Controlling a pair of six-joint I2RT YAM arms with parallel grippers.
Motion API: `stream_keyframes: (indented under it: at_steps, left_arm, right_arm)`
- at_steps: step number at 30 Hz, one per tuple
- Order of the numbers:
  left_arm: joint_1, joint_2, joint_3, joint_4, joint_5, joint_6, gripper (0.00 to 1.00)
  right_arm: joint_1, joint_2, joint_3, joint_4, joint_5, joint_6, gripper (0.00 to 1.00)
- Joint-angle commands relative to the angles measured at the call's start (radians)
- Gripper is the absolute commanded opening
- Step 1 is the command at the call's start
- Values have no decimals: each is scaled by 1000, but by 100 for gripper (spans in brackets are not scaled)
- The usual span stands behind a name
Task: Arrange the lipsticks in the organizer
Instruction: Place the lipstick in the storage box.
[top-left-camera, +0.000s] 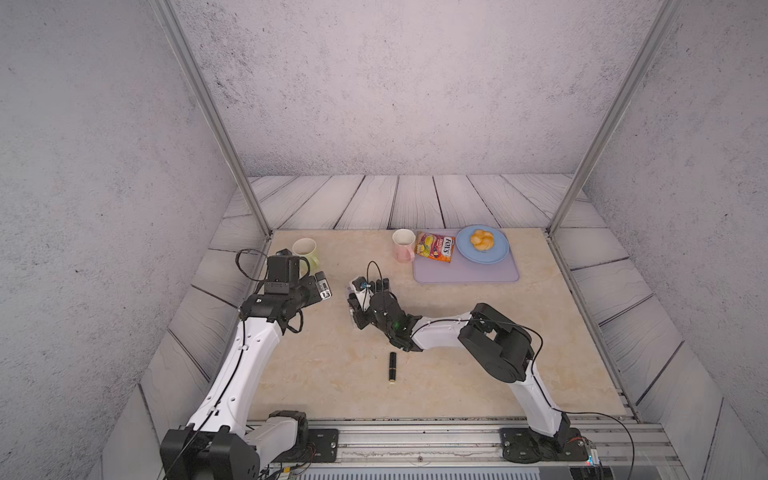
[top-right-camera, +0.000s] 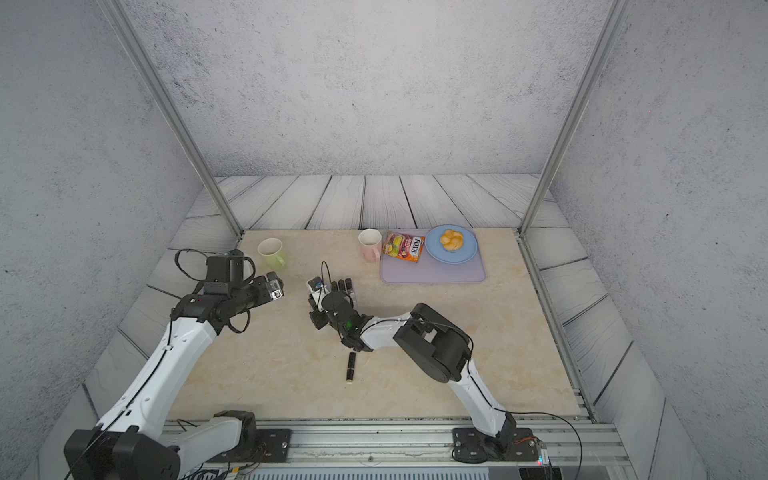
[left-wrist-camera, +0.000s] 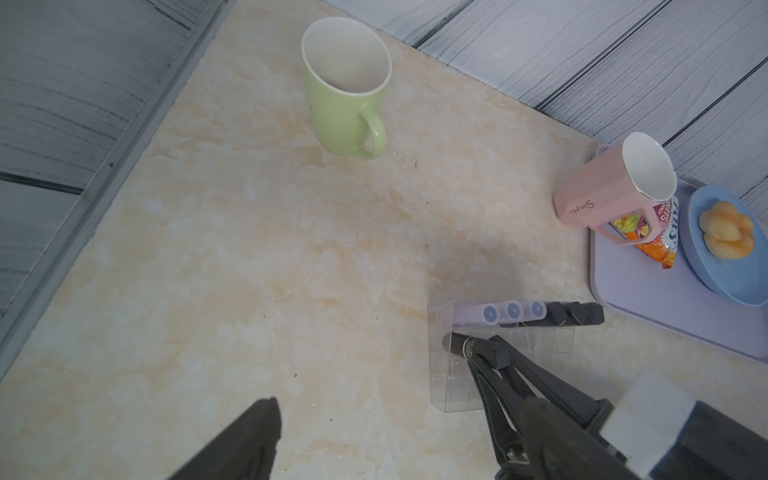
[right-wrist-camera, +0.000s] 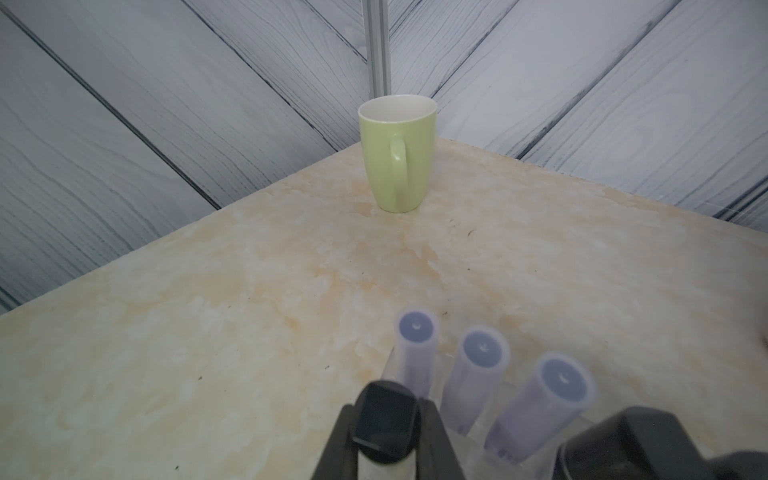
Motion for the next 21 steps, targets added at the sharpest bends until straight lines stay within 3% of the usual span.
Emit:
stream_keyframes:
  at_steps: [1, 2, 6, 8, 15, 18, 21]
  left_arm:
    - [8, -15, 0, -7, 7, -2, 97]
    - [9, -14, 0, -6, 8, -3, 97]
    - [8, -13, 1, -8, 8, -3, 97]
    - [8, -14, 2, -10, 8, -4, 97]
    - [9, -14, 46, -51, 11, 3, 96]
    - [9, -18, 73, -84, -3, 22, 97]
    - [5, -27, 71, -90, -4, 65, 98]
  right_arm:
    - [2, 15, 10, -37, 52, -23, 0]
    - [3, 15, 14, -42, 50, -25, 3]
    - [7, -11, 20, -66, 55, -24, 32]
    - [10, -45, 12, -70, 64, -27, 39]
    - [9, -205, -2, -203, 159, 18, 47]
    - [6, -323, -21, -387, 217, 127, 48]
    - [-5, -428, -15, -713, 234, 303, 44]
